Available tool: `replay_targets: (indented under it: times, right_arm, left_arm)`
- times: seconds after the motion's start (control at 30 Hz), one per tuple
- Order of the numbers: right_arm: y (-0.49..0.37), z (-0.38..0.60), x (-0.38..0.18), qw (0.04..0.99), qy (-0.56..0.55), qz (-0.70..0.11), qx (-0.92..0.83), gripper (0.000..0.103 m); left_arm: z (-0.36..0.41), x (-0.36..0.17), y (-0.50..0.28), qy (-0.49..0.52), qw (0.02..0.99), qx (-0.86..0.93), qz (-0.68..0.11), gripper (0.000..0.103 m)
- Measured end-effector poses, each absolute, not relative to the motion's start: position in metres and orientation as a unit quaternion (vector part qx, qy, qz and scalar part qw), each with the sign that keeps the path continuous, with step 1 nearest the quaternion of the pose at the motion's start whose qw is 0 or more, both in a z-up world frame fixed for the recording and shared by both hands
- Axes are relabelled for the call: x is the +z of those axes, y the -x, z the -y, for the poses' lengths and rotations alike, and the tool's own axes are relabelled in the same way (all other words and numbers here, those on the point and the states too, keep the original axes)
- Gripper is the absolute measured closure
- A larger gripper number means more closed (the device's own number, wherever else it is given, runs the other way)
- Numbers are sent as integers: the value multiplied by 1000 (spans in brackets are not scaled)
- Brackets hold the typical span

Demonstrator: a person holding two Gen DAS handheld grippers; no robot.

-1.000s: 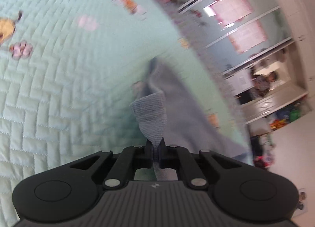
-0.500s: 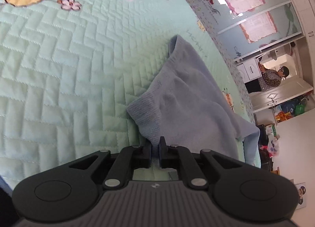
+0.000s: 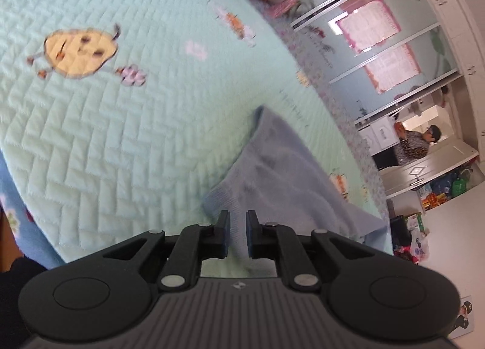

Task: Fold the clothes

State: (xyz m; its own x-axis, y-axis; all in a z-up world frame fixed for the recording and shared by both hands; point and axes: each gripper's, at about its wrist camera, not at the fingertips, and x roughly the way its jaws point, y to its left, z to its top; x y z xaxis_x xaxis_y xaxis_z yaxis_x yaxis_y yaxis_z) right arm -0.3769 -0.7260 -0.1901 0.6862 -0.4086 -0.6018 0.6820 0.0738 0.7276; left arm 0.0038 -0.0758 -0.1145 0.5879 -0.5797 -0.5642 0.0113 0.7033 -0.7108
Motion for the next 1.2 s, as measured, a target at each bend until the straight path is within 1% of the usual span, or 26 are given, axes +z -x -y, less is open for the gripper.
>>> replay_targets:
  times: [0.13, 0.2, 0.27, 0.33, 0.4, 0.43, 0.53, 0.57, 0.6, 0.63, 0.67, 0.73, 0.83, 0.97, 1.07, 1.13, 1.2]
  right_arm:
    - [389, 722, -193, 725, -559, -118, -385, 99]
    - [392, 722, -194, 725, -559, -116, -385, 97]
    - [388, 728, -194, 726, -560, -106, -385, 81]
    - [385, 733, -194, 727, -561, -96, -384, 49]
    - [382, 739, -194, 727, -563, -86, -383, 37]
    - [380, 742, -194, 728, -563, -81, -383, 33]
    - [374, 753, -195, 730, -562, -68, -383, 33]
    - [371, 758, -196, 732, -558, -66, -385, 35]
    - [368, 764, -198, 734, -554, -65, -387, 50]
    - [364, 770, -200, 735, -548, -75, -393, 84]
    - [364, 775, -202, 731, -551, -82, -395, 99]
    - [370, 783, -206, 723, -562, -78, -394, 98]
    - [385, 777, -203, 730, -549, -56, -403, 98]
    - [395, 771, -217, 725, -564, -52, -391, 98]
    - [405, 771, -212, 707, -585, -37, -396, 89]
    - [413, 766, -197, 698, -571, -29, -431, 76]
    - [420, 758, -178, 699, -552, -16, -454, 74]
  left_arm:
    - [94, -95, 0, 322, 832, -216, -397, 94]
    - [108, -89, 2, 309, 832, -238, -394, 94]
    - [124, -86, 2, 295, 832, -252, -396, 94]
    - [138, -83, 2, 283, 832, -265, -397, 94]
    - [147, -83, 2, 277, 831, -271, -399, 94]
    - [151, -83, 2, 274, 830, -274, -400, 94]
    - [158, -85, 1, 264, 832, -272, -406, 94]
    - [160, -85, 0, 260, 832, -271, -408, 94]
    - [162, -86, 0, 257, 832, -270, -410, 94]
    - [164, -87, -1, 257, 833, -269, -411, 94]
    - [166, -87, -1, 255, 832, -271, -412, 94]
    - [170, -89, 0, 252, 830, -276, -413, 94]
    - [177, -92, 2, 246, 827, -284, -419, 94]
    - [186, -99, 5, 241, 819, -294, -430, 94]
    - [186, -99, 9, 239, 818, -301, -429, 94]
    - [183, -98, 7, 240, 820, -298, -425, 94]
    - [180, -97, 5, 241, 823, -294, -422, 92]
